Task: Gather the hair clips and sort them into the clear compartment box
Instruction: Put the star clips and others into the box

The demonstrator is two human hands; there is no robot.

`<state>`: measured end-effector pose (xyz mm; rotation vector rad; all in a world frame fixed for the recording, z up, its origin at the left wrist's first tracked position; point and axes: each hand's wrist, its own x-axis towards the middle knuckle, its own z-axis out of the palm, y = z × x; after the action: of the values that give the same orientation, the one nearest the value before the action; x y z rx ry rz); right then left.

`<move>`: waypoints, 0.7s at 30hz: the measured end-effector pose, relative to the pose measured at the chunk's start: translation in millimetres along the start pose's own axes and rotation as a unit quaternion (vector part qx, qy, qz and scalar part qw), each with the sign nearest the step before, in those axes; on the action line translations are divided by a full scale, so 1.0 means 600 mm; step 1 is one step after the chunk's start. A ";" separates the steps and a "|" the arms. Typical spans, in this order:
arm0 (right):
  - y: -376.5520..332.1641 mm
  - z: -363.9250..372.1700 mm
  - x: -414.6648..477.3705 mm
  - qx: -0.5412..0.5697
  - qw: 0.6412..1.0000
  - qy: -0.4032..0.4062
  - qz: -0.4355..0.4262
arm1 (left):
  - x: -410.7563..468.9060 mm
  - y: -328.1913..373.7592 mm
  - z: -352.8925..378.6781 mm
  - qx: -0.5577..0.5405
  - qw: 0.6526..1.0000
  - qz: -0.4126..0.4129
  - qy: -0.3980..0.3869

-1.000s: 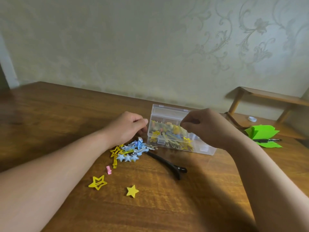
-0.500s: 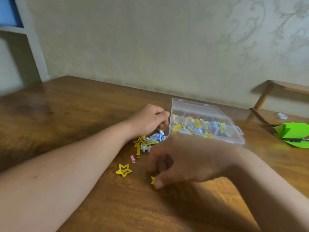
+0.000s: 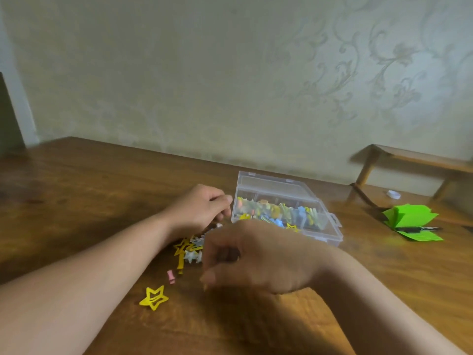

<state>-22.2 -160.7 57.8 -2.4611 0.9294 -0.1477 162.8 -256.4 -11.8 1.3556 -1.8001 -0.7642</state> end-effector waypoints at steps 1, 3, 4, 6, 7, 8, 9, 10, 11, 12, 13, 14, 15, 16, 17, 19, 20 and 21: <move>0.009 -0.007 -0.001 0.011 0.999 0.035 0.004 | -0.001 0.002 0.000 -0.003 1.000 0.001 -0.002; 0.032 -0.027 -0.006 0.033 0.992 0.116 0.021 | -0.004 0.009 -0.002 0.019 1.000 0.013 -0.009; 0.047 -0.038 -0.009 0.041 0.985 0.164 0.036 | -0.005 0.009 -0.003 0.031 0.999 0.020 -0.011; 0.088 -0.061 -0.017 0.050 0.956 0.273 0.093 | -0.008 0.009 -0.006 0.029 0.999 0.024 -0.012; 0.113 -0.070 -0.022 0.045 0.935 0.327 0.128 | -0.008 0.008 -0.006 0.028 0.999 0.022 -0.011; 0.139 -0.077 -0.026 0.030 0.913 0.372 0.163 | -0.007 0.006 -0.005 0.030 0.999 0.020 -0.010; 0.163 -0.082 -0.029 0.016 0.895 0.401 0.195 | -0.007 0.006 -0.004 0.035 0.999 0.016 -0.012; 0.182 -0.085 -0.029 0.009 0.882 0.416 0.221 | -0.006 0.006 -0.002 0.040 0.999 0.015 -0.015; 0.195 -0.086 -0.028 0.011 0.875 0.421 0.240 | -0.005 0.007 -0.002 0.044 0.999 0.015 -0.016; 0.202 -0.086 -0.023 0.015 0.873 0.418 0.253 | -0.004 0.008 -0.001 0.047 0.999 0.016 -0.014; 0.205 -0.085 -0.016 0.015 0.874 0.409 0.261 | -0.005 0.009 -0.001 0.048 0.999 0.016 -0.012; 0.204 -0.084 -0.006 0.009 0.878 0.399 0.266 | -0.004 0.008 -0.001 0.048 0.999 0.015 -0.012; 0.202 -0.082 0.005 -0.001 0.882 0.387 0.269 | -0.005 0.008 -0.002 0.046 0.999 0.016 -0.012; 0.199 -0.079 0.015 -0.016 0.886 0.375 0.272 | -0.006 0.008 -0.002 0.045 0.999 0.016 -0.012; 0.196 -0.075 0.024 -0.037 0.888 0.365 0.279 | -0.007 0.009 -0.002 0.044 0.999 0.017 -0.011; 0.196 -0.071 0.032 -0.077 0.885 0.347 0.300 | -0.009 0.011 -0.002 0.043 0.999 0.018 -0.012; 0.196 -0.070 0.032 -0.090 0.883 0.342 0.308 | -0.008 0.011 -0.002 0.043 0.999 0.019 -0.010; 0.197 -0.070 0.029 -0.095 0.881 0.341 0.313 | -0.008 0.011 -0.002 0.042 0.999 0.020 -0.008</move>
<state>-90.5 -265.2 35.2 -2.1369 2.0723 -0.7529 161.2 -250.2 -6.7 1.3671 -1.8845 -0.6861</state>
